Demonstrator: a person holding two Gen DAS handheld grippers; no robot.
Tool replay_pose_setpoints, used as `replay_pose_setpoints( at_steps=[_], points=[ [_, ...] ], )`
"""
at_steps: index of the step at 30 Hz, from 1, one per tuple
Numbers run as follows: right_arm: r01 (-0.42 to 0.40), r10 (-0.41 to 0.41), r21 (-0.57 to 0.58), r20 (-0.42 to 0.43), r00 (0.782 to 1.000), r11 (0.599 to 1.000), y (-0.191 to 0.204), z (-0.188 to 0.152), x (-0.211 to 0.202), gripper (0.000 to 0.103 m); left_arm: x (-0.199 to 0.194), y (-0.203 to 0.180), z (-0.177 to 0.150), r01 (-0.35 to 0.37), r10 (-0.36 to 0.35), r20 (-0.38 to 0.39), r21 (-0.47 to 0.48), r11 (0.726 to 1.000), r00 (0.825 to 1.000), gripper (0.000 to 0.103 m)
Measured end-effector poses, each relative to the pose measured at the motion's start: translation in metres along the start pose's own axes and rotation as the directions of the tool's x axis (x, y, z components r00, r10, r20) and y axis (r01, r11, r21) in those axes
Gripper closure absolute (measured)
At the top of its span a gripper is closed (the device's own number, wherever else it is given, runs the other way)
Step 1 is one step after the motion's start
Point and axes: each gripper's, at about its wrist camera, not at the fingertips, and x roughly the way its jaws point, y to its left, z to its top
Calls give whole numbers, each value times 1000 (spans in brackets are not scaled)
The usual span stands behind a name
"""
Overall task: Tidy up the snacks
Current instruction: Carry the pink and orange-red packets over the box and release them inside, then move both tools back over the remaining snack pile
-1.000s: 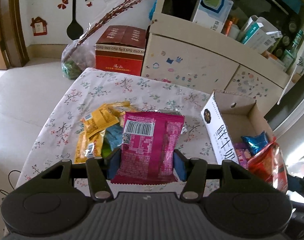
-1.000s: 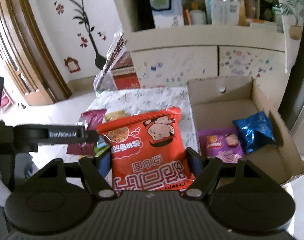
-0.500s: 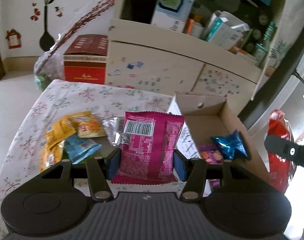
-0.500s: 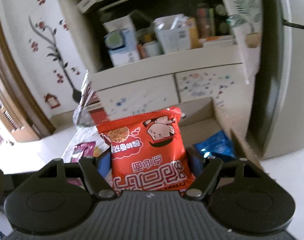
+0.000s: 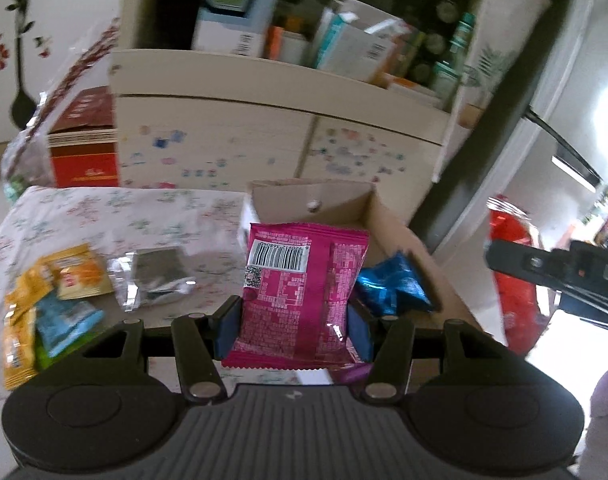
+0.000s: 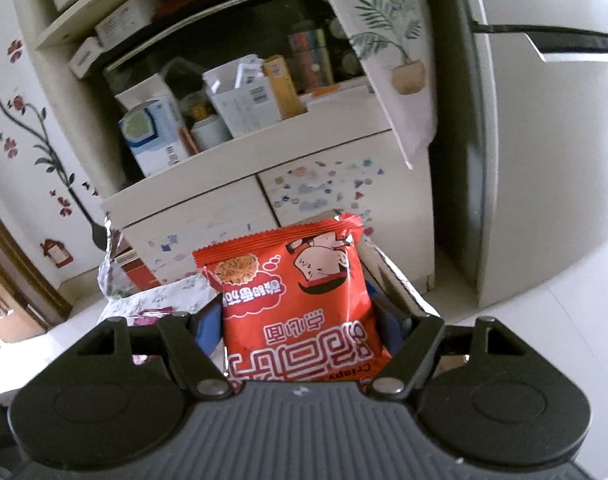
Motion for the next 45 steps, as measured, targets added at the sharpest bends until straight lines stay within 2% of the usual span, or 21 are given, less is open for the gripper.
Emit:
replay_pose_setpoints(
  at_steps=[6, 13, 15, 17, 22, 26, 33, 36, 45],
  points=[
    [-3, 5, 77, -27, 1000, 997, -13, -1, 9, 27, 17, -23, -3, 52, -51, -24, 48, 997, 998, 43],
    [37, -31, 125, -45, 998, 991, -21, -3, 21, 26, 34, -38, -6, 68, -65, -41, 81, 994, 997, 40],
    [48, -42, 129, -54, 998, 990, -21, -3, 24, 26, 33, -43, -8, 65, -62, -32, 97, 993, 998, 21],
    [53, -45, 145, -56, 997, 988, -23, -3, 26, 24, 29, -47, -10, 56, -55, -6, 112, 992, 998, 9],
    [51, -45, 170, -38, 998, 984, -25, -3, 25, 18, 21, -52, -6, 46, -47, 9, 129, 991, 999, 5],
    [35, -29, 181, -36, 999, 983, -25, -2, 28, 17, 18, -44, -1, 35, -34, -8, 93, 995, 999, 3],
    [-24, 29, 156, -31, 999, 987, -16, -4, 34, 17, 5, -25, 12, -31, 32, -18, 60, 998, 999, 2],
    [-50, 53, 127, -22, 998, 991, -9, -4, 34, 17, -6, -7, 20, -79, 78, 9, 45, 996, 997, 2],
    [-125, 126, 46, -31, 992, 991, 12, -9, 39, 16, -29, 59, 46, -194, 198, 29, -99, 976, 980, 1]
  ],
)
